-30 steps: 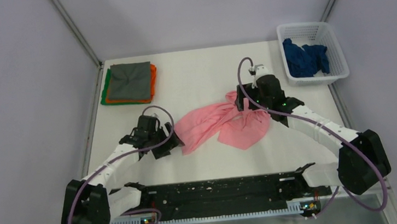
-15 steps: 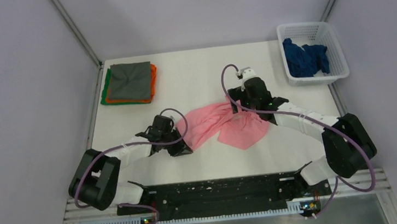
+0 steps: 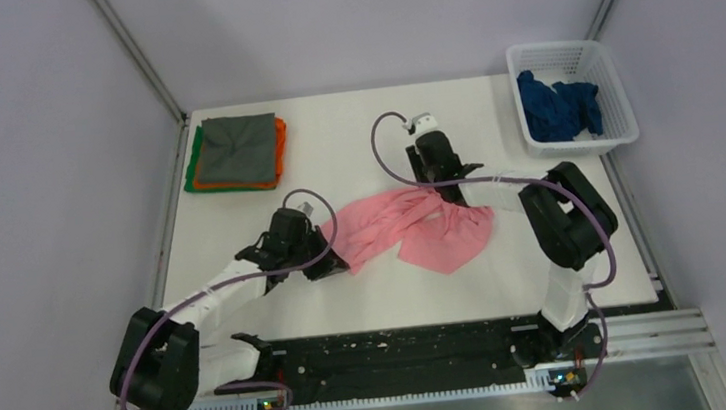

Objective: Fold and stack the t-shirts
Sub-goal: Flatten out the tshirt

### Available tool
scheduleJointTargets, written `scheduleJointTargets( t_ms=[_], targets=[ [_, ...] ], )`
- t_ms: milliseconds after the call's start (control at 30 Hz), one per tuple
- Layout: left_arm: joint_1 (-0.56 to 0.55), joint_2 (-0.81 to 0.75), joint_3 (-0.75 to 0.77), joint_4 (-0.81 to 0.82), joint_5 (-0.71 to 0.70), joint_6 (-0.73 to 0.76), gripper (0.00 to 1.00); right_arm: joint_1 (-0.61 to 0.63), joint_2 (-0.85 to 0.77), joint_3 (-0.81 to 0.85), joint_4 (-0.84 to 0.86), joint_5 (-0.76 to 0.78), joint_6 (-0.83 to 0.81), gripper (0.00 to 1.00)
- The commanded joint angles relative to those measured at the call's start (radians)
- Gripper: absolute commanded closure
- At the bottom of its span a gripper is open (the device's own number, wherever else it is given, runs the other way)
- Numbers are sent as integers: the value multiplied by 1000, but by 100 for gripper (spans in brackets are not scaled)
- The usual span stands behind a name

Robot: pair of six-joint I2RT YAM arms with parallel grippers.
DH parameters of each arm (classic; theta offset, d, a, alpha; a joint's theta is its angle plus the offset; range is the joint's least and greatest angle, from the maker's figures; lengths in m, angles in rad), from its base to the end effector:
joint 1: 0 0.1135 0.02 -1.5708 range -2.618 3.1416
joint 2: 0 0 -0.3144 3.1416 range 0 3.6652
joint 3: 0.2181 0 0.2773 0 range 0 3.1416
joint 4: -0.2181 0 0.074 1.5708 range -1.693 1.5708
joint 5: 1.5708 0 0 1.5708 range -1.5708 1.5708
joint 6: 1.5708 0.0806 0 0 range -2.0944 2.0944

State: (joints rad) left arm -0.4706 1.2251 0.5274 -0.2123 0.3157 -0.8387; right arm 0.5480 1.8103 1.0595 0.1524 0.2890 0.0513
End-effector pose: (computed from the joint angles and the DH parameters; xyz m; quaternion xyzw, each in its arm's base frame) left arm 0.2132 -0.1365 0.1624 -0.1208 0.9277 -0.3130 0.1636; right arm 0.4033 0.2192 0.1929 -0.1498 0.8646 0.0149 0.4794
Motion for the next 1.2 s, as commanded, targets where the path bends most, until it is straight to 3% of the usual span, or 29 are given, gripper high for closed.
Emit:
scheduleJointTargets(
  t_ms=[0,100,300,433,467,633,800,933,1000,1067,1133,1167],
  targets=[
    [-2,-91,41,-38,-29,20,100,13,33,66,55,105,10,69],
    [-2,-141,61,-62,-33,28,100,12,6,44,48,120,23,99],
    [-3,-231,125,-130,-76,61,100,13,-209,-65,73,111,44,100],
    [-2,-269,138,-132,-89,65,100,13,-307,-84,12,-47,40,100],
    [-3,-270,137,-133,-89,64,100,14,-310,-89,-1,-89,40,99],
    [-3,-257,124,-136,-86,63,100,29,-248,-95,-22,-112,35,62],
    [-3,-232,114,-118,-78,55,100,44,-96,11,-67,-17,42,38],
    [-2,-239,108,-122,-91,54,100,46,41,100,-136,152,69,36],
    [-3,-245,110,-129,-102,57,100,46,82,123,-133,203,78,44],
    [-2,-253,119,-137,-109,60,100,47,97,127,-114,217,85,67],
    [-3,-259,136,-153,-113,65,100,46,84,128,-98,251,104,100],
    [-3,-266,149,-169,-126,68,100,46,62,125,-100,288,110,100]
  ],
)
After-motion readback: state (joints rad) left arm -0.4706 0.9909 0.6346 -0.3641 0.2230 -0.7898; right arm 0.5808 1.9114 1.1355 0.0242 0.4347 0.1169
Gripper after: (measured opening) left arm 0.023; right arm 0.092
